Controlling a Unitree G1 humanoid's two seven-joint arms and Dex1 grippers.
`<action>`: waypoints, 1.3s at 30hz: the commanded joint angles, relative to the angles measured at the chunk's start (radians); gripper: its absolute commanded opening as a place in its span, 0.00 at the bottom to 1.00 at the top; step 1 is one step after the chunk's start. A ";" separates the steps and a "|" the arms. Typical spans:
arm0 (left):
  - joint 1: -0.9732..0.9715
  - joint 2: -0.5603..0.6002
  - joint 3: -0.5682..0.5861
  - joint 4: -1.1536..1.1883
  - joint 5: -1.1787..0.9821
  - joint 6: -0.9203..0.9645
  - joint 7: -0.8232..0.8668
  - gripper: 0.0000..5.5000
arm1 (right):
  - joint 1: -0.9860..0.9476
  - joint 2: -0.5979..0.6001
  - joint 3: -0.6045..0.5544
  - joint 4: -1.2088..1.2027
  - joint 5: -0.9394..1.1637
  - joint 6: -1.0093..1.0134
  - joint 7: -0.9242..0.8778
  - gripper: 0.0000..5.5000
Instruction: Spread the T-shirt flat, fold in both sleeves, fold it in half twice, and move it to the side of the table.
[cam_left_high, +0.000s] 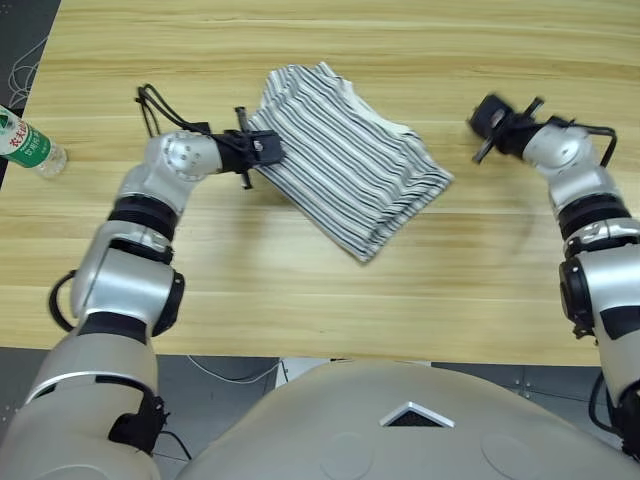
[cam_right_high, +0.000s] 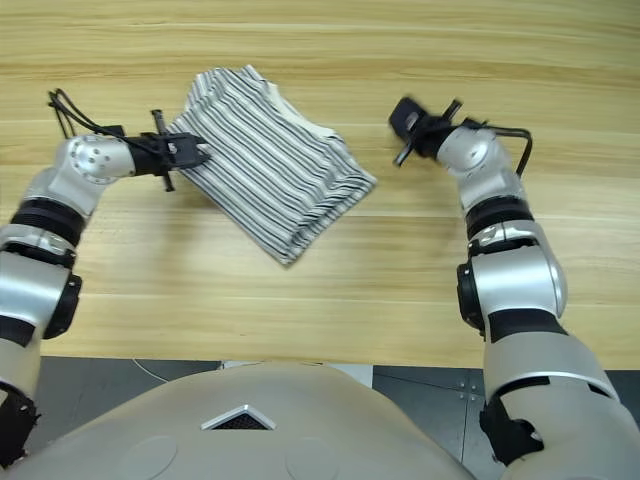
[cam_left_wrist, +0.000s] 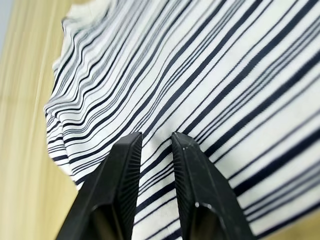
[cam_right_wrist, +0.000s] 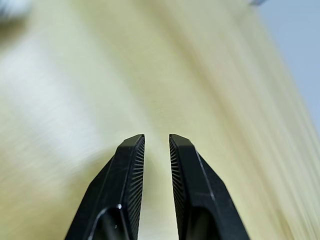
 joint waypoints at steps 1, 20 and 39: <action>-0.045 0.000 -0.021 0.018 0.084 -0.045 0.098 0.20 | 0.052 -0.009 0.082 0.004 -0.064 -0.062 0.105 0.16; -0.058 -0.079 0.021 0.029 0.081 -0.143 0.178 0.20 | 0.422 0.026 0.196 -0.674 0.249 -0.027 0.605 0.16; -0.042 -0.184 0.000 0.032 0.107 -0.139 0.160 0.20 | 0.431 -0.209 0.171 -0.902 0.133 -0.180 0.626 0.44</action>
